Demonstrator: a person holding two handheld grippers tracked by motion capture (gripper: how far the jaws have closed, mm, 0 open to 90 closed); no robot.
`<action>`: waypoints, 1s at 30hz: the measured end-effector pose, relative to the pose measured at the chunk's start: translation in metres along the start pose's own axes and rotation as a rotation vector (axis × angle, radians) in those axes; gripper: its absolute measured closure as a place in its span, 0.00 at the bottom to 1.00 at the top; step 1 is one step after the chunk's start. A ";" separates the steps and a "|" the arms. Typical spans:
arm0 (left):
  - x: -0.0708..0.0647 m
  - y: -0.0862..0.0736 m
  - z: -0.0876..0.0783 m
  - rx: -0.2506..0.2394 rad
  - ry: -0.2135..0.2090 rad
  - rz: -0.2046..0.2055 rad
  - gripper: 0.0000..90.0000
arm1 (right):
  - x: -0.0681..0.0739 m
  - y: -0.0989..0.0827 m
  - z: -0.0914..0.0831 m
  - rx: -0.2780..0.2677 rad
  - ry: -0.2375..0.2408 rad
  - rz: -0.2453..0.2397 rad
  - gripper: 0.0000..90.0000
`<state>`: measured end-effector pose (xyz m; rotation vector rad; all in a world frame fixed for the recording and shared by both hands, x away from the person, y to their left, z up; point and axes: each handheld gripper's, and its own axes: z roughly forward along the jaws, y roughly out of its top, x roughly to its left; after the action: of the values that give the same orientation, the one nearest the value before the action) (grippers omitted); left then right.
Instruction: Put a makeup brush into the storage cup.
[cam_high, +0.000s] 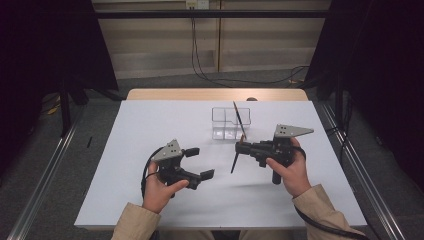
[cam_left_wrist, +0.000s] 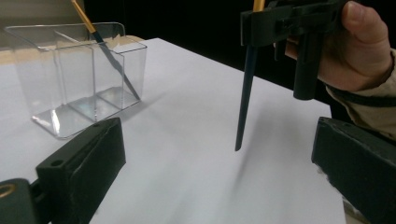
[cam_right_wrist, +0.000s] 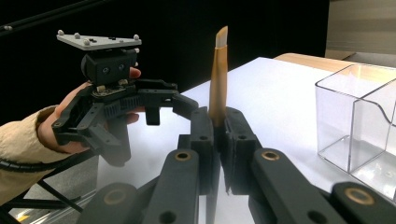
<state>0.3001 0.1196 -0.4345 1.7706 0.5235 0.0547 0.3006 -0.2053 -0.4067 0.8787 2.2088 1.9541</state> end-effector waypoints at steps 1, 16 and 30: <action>0.000 0.000 -0.002 -0.002 0.002 -0.002 0.02 | 0.000 0.000 0.000 -0.001 0.000 -0.002 0.94; 0.010 -0.002 -0.035 0.008 0.058 0.053 0.00 | -0.001 0.000 -0.003 -0.005 -0.004 -0.014 0.94; 0.019 -0.005 -0.065 -0.018 0.120 0.072 0.00 | 0.000 0.001 -0.005 -0.006 -0.003 -0.030 0.94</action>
<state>0.2953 0.1865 -0.4255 1.7763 0.5431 0.2164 0.2992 -0.2098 -0.4044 0.8426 2.2006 1.9436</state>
